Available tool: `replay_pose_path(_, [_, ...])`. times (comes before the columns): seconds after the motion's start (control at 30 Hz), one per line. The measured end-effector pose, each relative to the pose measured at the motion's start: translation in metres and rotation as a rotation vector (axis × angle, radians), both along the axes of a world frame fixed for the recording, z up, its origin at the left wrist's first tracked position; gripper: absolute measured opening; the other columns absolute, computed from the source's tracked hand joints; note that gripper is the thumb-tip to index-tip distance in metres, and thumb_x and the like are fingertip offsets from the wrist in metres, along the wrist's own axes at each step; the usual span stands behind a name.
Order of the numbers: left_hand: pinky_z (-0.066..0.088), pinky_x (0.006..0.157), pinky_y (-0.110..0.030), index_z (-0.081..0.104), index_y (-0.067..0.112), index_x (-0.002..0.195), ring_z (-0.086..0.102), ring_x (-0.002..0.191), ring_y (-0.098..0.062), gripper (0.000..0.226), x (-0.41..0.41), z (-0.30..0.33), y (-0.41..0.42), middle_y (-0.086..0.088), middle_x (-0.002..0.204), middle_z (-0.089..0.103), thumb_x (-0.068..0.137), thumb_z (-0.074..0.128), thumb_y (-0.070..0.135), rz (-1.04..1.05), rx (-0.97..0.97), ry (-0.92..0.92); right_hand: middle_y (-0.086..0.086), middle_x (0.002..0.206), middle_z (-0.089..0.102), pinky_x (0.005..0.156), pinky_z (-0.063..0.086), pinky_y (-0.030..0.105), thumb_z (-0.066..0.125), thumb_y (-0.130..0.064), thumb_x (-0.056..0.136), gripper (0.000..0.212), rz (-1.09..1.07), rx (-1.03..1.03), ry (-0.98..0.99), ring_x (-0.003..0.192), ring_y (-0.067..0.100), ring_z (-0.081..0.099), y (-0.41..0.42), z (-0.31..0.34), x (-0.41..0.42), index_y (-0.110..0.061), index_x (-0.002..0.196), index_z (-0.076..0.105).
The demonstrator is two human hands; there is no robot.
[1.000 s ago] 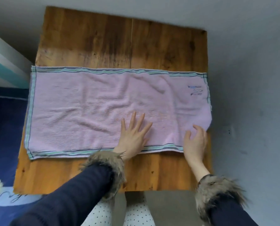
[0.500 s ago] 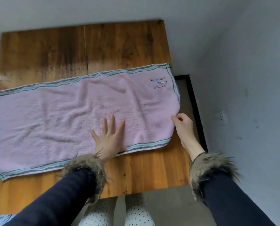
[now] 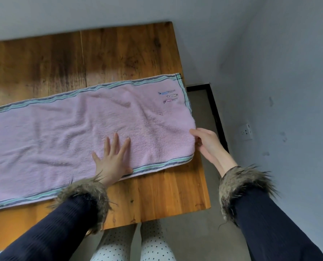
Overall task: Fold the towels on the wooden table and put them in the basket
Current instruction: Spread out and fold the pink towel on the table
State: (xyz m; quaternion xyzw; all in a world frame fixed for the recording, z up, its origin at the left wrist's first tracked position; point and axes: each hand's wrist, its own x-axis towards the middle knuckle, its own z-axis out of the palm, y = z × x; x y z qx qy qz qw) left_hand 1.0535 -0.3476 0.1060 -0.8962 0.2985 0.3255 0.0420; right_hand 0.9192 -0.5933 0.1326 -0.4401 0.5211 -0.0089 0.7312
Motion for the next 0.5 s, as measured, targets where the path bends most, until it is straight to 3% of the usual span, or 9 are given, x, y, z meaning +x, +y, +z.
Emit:
replay_pose_path(0.1, [0.004, 0.106, -0.069, -0.007, 0.042, 0.144, -0.024, 0.141, -0.025, 0.103, 0.000, 0.001, 0.000, 0.001, 0.153, -0.027, 0.076, 0.070, 0.043, 0.001, -0.002, 0.001, 0.008, 0.078, 0.058, 0.064, 0.040, 0.025, 0.058, -0.014, 0.088, 0.014, 0.114, -0.198, 0.088, 0.072, 0.016, 0.052, -0.005, -0.004, -0.001, -0.007, 0.076, 0.060])
replay_pose_path(0.17, [0.004, 0.106, -0.069, -0.008, 0.042, 0.144, -0.024, 0.141, -0.025, 0.103, 0.000, 0.000, 0.000, 0.001, 0.153, -0.028, 0.076, 0.070, 0.044, 0.004, -0.002, 0.002, 0.008, 0.068, 0.039, 0.062, 0.028, 0.030, 0.056, -0.018, 0.087, 0.022, 0.176, -0.307, 0.139, 0.065, 0.018, 0.036, -0.007, -0.007, -0.005, -0.012, 0.068, 0.046])
replay_pose_path(0.27, [0.005, 0.106, -0.069, -0.009, 0.042, 0.144, -0.025, 0.141, -0.026, 0.103, 0.000, -0.001, 0.001, 0.001, 0.153, -0.028, 0.077, 0.069, 0.045, -0.004, 0.004, -0.001, 0.000, 0.063, 0.023, 0.056, 0.018, 0.029, 0.053, -0.023, 0.088, 0.032, 0.190, -0.310, 0.121, 0.060, 0.017, 0.023, -0.007, -0.008, -0.007, -0.018, 0.065, 0.031])
replay_pose_path(0.4, [0.005, 0.106, -0.070, -0.008, 0.042, 0.144, -0.025, 0.141, -0.025, 0.101, 0.001, -0.001, 0.001, 0.001, 0.153, -0.028, 0.078, 0.068, 0.042, -0.005, -0.005, -0.002, -0.001, 0.063, 0.027, 0.056, 0.021, 0.028, 0.054, -0.037, 0.091, 0.041, 0.207, -0.356, 0.164, 0.059, 0.014, 0.027, -0.007, -0.006, -0.010, -0.019, 0.062, 0.031])
replay_pose_path(0.47, [0.004, 0.106, -0.070, -0.008, 0.043, 0.144, -0.025, 0.141, -0.025, 0.100, 0.001, -0.002, 0.002, 0.002, 0.153, -0.028, 0.079, 0.068, 0.041, -0.004, -0.011, -0.002, 0.008, 0.065, 0.039, 0.060, 0.031, 0.028, 0.055, -0.034, 0.091, 0.037, 0.206, -0.419, 0.203, 0.063, 0.021, 0.038, -0.010, -0.007, -0.018, -0.010, 0.065, 0.043])
replay_pose_path(0.5, [0.004, 0.106, -0.070, -0.009, 0.043, 0.144, -0.025, 0.141, -0.025, 0.100, 0.001, -0.003, 0.003, 0.002, 0.153, -0.028, 0.079, 0.068, 0.041, -0.006, -0.013, -0.002, 0.018, 0.076, 0.052, 0.070, 0.041, 0.031, 0.058, -0.029, 0.089, 0.032, 0.223, -0.435, 0.241, 0.079, 0.011, 0.031, -0.011, -0.007, -0.022, -0.001, 0.076, 0.055])
